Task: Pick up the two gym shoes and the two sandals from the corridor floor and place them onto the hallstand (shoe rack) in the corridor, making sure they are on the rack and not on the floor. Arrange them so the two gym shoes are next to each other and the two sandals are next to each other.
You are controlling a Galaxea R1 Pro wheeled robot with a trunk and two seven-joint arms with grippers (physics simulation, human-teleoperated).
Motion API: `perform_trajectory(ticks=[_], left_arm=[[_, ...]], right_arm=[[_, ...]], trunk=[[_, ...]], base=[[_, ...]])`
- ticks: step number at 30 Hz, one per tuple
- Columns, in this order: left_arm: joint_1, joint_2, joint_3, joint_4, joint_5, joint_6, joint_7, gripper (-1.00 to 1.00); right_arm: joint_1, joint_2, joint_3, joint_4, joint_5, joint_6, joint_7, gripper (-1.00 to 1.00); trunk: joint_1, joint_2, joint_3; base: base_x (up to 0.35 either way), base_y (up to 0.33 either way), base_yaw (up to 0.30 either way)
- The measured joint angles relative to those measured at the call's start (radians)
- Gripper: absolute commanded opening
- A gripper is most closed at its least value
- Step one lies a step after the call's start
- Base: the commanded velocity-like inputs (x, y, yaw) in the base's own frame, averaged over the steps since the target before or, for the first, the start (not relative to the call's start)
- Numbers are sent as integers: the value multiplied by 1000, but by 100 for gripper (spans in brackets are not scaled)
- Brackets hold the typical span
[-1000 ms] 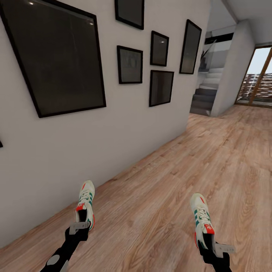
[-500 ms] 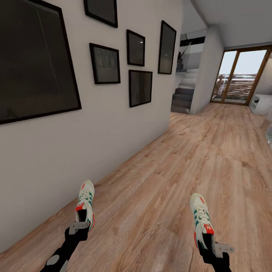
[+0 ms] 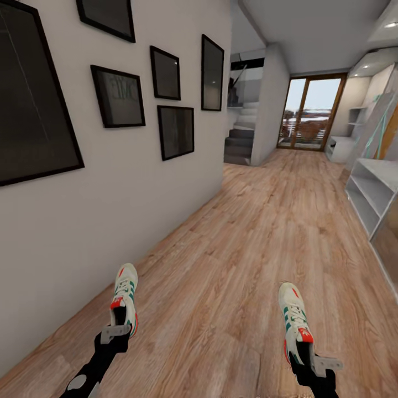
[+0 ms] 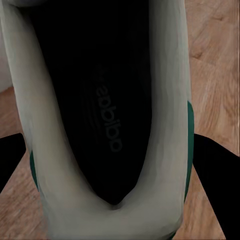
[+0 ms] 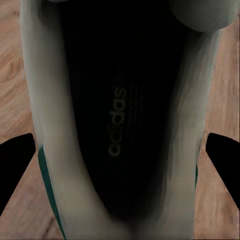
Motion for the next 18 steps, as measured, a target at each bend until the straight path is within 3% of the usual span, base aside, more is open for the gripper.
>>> perform_trajectory(ticks=[8,12,18], left_arm=[[6,7,4,8,-1,0,0,-100],[42,11,9,-1,3,-2,0,-100],[59,13,11,-7,5,-2,3,-100]], right_arm=[[0,0,-1,0,0,0,-1,-100],[0,0,-1,0,0,0,-1,-100],[0,0,-1,1,0,0,-1,-100]], trunk=[[0,0,0],[0,0,0],[-1,0,0]], base=[[0,0,-300],[31,0,-300],[235,0,-300]])
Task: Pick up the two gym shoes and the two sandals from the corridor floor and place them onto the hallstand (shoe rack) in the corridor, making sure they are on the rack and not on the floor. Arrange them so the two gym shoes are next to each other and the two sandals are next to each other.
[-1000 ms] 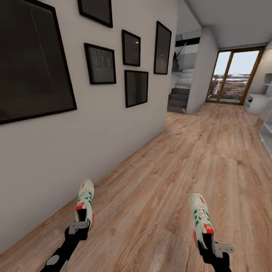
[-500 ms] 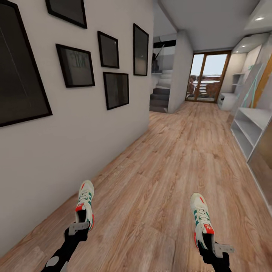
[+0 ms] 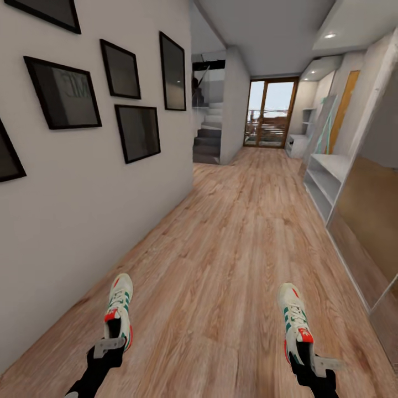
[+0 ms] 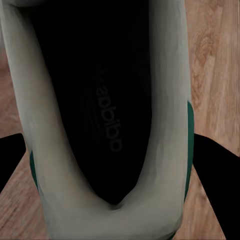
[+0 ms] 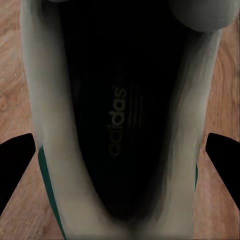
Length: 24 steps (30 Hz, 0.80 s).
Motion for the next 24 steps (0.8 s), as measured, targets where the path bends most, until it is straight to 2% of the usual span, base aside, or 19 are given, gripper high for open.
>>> perform_trajectory(ticks=[10,24], left_arm=[[4,-3,-1,11,0,-40,4,-100],[4,-4,-1,13,0,-48,4,-100]], right_arm=[[0,0,1,0,1,0,1,-100],[0,14,1,0,2,0,1,-100]], trunk=[[0,0,0],[0,0,-1]], base=[[332,0,-300],[338,0,-289]])
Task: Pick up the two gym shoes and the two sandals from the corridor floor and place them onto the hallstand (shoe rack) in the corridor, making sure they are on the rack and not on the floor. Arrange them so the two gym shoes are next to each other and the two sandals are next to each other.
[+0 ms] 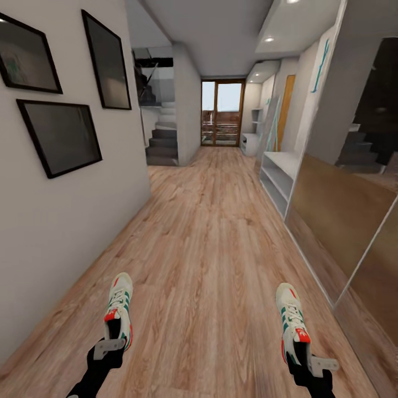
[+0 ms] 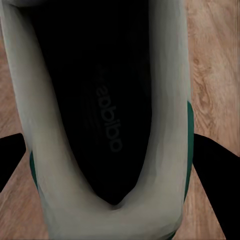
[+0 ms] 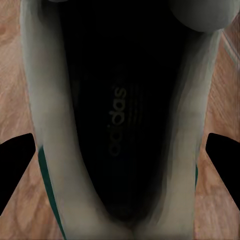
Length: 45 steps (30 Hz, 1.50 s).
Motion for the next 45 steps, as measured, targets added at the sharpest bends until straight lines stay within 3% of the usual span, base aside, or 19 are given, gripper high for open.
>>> perform_trajectory(ticks=[45], left_arm=[[0,1,0,10,-3,0,0,-100]], right_arm=[[0,5,4,39,5,0,4,-100]], trunk=[[0,0,-2]], base=[[338,0,-14]])
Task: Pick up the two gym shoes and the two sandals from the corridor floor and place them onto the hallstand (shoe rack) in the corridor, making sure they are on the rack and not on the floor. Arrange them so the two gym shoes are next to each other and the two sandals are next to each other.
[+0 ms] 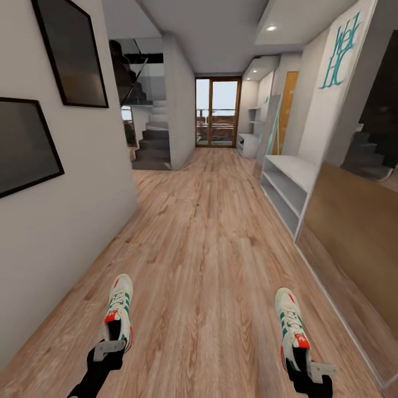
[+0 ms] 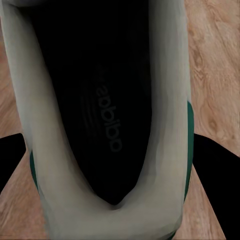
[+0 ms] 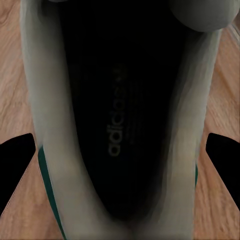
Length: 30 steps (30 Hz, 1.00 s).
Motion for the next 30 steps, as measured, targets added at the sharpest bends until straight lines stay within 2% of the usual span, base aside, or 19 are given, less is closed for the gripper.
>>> perform_trajectory(ticks=[30], left_arm=[[0,0,0,0,0,0,0,-100]], right_arm=[[0,0,0,1,0,0,0,-100]], trunk=[[0,0,0]], base=[[339,0,0]])
